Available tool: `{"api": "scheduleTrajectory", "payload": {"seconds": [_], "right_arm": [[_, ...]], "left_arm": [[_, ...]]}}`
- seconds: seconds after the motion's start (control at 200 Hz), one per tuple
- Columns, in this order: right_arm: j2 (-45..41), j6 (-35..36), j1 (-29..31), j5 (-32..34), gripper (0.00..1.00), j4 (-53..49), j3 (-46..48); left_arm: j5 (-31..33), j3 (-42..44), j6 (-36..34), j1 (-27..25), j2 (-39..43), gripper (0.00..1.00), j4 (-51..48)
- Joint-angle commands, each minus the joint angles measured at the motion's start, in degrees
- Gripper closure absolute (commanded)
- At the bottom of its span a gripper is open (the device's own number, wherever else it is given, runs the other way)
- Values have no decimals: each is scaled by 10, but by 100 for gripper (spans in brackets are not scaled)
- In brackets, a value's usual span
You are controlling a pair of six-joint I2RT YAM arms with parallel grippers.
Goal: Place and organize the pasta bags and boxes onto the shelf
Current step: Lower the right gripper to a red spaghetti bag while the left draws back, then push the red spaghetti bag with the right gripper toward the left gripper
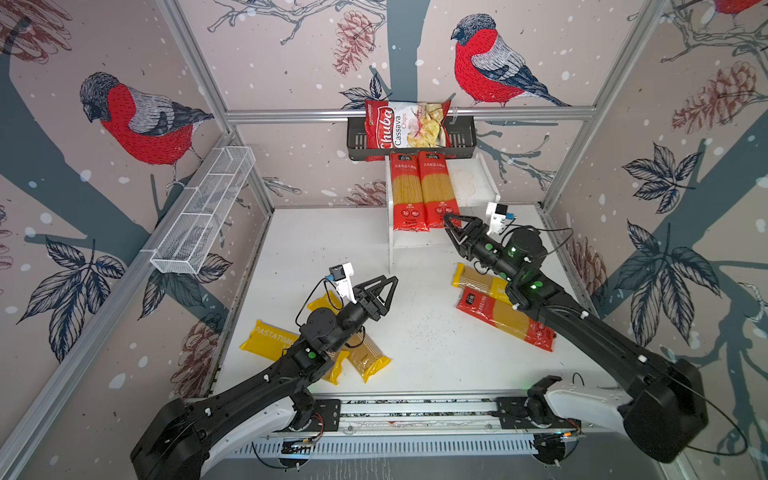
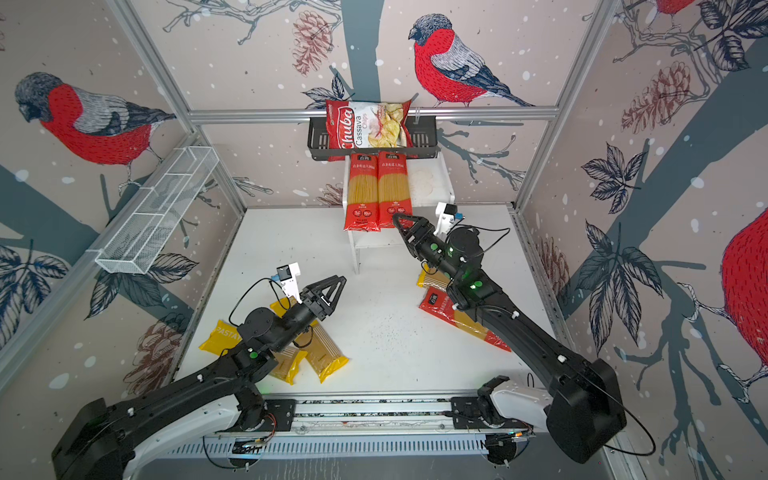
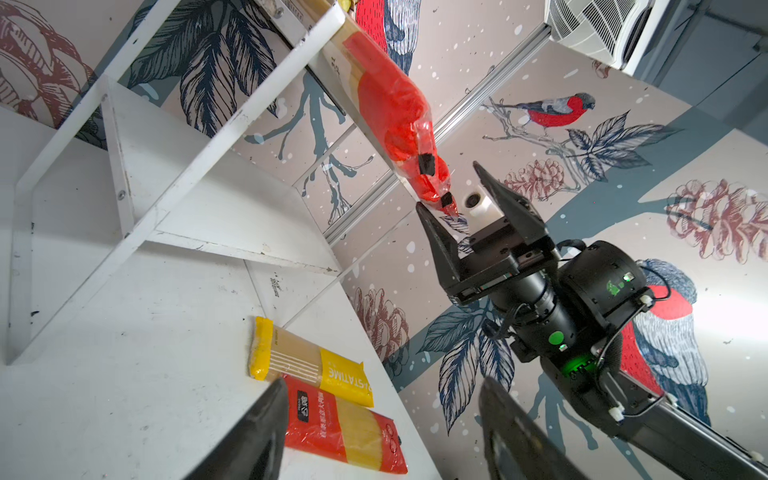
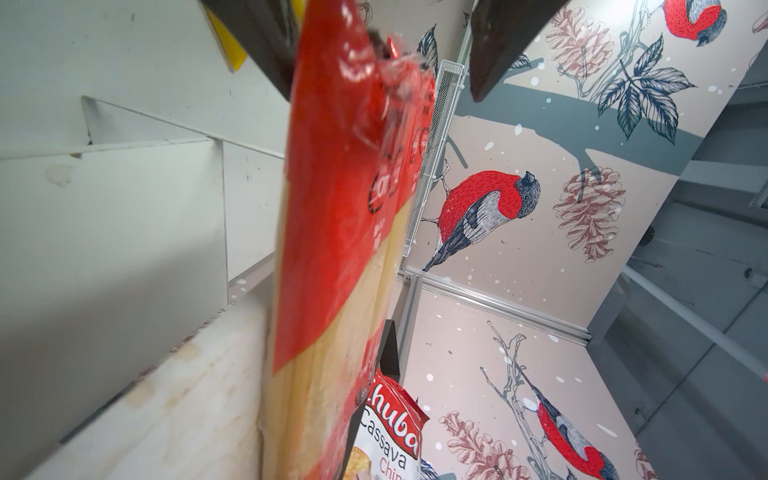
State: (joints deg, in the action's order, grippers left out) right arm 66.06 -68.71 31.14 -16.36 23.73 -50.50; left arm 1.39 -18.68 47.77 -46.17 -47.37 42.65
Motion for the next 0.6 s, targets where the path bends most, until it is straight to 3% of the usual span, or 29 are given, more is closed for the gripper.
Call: {"api": "scheduleTrajectory", "payload": {"seconds": [0.0,0.19,0.36,0.595], "right_arm": [[-40,41,-3,-19,34,-53,30],[-114,82,-13,24,36,-169,126],[-137,152,-45,75,40,-276,207],[-118,229,-54,222,39,-400,233]], "left_arm": [[38,-3,-47,-22,12,28,-49],[152,-19,-102,-108,-12,28,-128],[236,-35,-119,-190,-98,28,-123],[296,-83,-115,-254,-220,28,-141]]}}
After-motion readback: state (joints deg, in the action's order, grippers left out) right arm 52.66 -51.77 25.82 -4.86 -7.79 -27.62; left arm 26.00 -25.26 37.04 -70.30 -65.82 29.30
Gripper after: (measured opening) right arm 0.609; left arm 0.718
